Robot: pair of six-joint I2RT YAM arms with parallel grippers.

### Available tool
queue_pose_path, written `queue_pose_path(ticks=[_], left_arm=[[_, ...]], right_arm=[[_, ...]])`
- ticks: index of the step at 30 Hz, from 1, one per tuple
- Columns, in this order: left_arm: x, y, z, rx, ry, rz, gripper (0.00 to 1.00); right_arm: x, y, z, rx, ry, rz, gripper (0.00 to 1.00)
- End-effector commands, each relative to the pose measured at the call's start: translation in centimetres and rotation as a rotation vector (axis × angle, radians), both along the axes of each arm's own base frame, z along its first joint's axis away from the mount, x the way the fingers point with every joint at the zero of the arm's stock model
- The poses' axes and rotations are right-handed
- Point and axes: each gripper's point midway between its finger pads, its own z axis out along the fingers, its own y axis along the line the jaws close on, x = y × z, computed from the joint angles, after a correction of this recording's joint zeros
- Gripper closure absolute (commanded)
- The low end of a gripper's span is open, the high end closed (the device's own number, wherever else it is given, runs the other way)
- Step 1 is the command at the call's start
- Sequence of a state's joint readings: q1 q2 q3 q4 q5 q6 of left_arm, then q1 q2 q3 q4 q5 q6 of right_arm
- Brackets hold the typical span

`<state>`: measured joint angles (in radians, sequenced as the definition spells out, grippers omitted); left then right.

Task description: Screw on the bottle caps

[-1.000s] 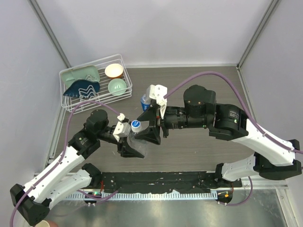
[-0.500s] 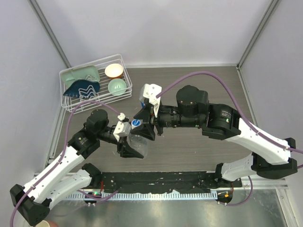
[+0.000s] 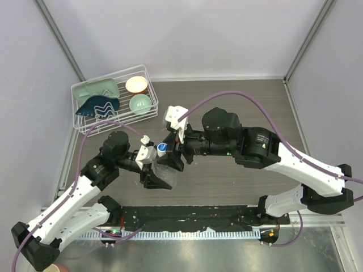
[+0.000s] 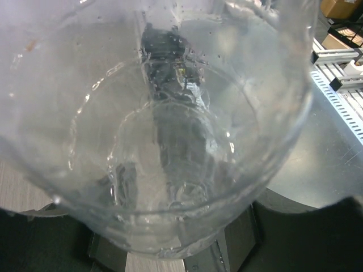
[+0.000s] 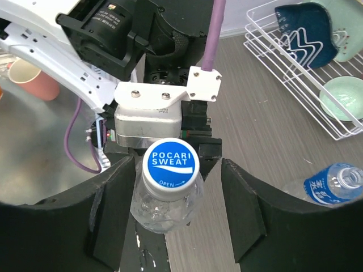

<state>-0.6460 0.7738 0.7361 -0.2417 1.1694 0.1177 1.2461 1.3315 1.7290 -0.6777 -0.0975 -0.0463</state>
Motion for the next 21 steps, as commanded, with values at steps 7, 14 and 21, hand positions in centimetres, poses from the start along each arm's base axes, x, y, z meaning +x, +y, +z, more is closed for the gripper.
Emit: queue_pose_path(ticks=[7, 14, 21], left_arm=[[0.0, 0.0, 2.4, -0.068, -0.101, -0.013, 0.99], [0.0, 0.0, 2.2, -0.062, -0.097, -0.014, 0.99], [0.1, 0.1, 1.6, -0.05, -0.106, -0.005, 0.99]], right_arm=[[0.1, -0.9, 1.7, 0.049, -0.027, -0.016, 0.49], [-1.0, 0.2, 1.0, 0.041, 0.003, 0.06, 0.69], [-0.9, 0.5, 1.5, 0.054, -0.005, 0.065, 0.8]])
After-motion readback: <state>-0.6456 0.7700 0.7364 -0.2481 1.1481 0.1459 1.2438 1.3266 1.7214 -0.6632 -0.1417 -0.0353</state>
